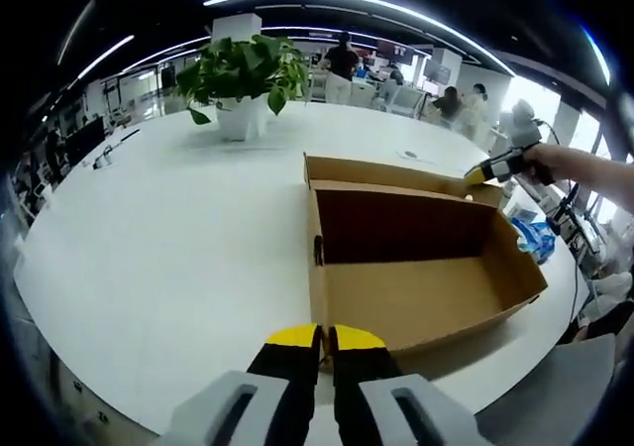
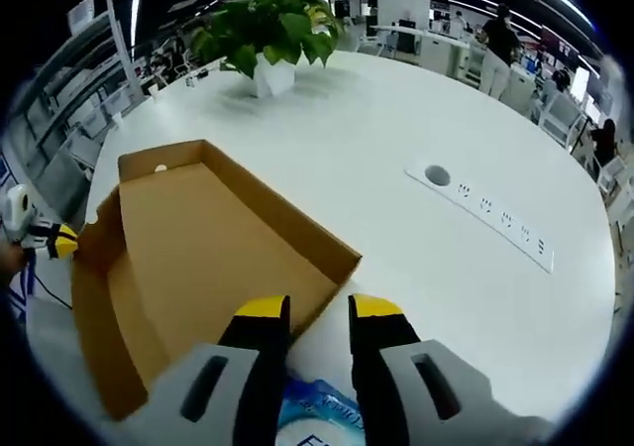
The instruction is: Operate the shoe box by opening the lid, removing the specified soft item, and placing it in the target area until the item is outside and the box remains undamaged.
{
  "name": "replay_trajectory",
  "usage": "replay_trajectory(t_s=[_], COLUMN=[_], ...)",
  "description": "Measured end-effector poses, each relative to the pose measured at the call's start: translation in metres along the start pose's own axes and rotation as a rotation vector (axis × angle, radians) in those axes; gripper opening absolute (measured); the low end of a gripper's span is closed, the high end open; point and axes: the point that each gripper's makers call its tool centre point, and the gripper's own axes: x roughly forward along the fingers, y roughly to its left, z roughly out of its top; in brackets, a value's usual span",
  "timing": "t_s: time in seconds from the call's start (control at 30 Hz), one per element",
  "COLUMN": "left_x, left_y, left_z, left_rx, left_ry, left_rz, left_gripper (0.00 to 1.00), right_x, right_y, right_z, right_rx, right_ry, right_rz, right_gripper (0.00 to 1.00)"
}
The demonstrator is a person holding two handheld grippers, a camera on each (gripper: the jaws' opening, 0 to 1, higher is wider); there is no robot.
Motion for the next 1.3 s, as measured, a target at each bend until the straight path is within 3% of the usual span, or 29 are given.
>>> replay_trajectory(t_s=[0.3, 0.5, 0.87, 1.3], left_x=[0.000, 0.000, 0.001, 0.000], left_y=[0.000, 0.000, 0.000, -0.001], left_z=[-0.001, -0.001, -0.001, -0.002], left_rx=[-0.008, -0.010, -0.012, -0.002], left_ry=[0.001, 0.001, 0.003, 0.003], left_rz=[0.001, 0.003, 0.007, 0.009], left_gripper=[0.03, 0.03, 0.03, 0.03], right_x=[0.015, 0.014, -0.008, -0.042], right_y=[-0.003, 0.001, 0.002, 0.004], right_z=[-0.009, -0.012, 0.001, 0.031], right_rx=[0.113, 0.186, 0.211, 0.238], right_ry=[0.080, 0.088, 0.025, -0.112], right_rz=[-0.023, -0.029, -0.058, -0.046], right_gripper=[0.15, 0.08, 0.05, 0.02])
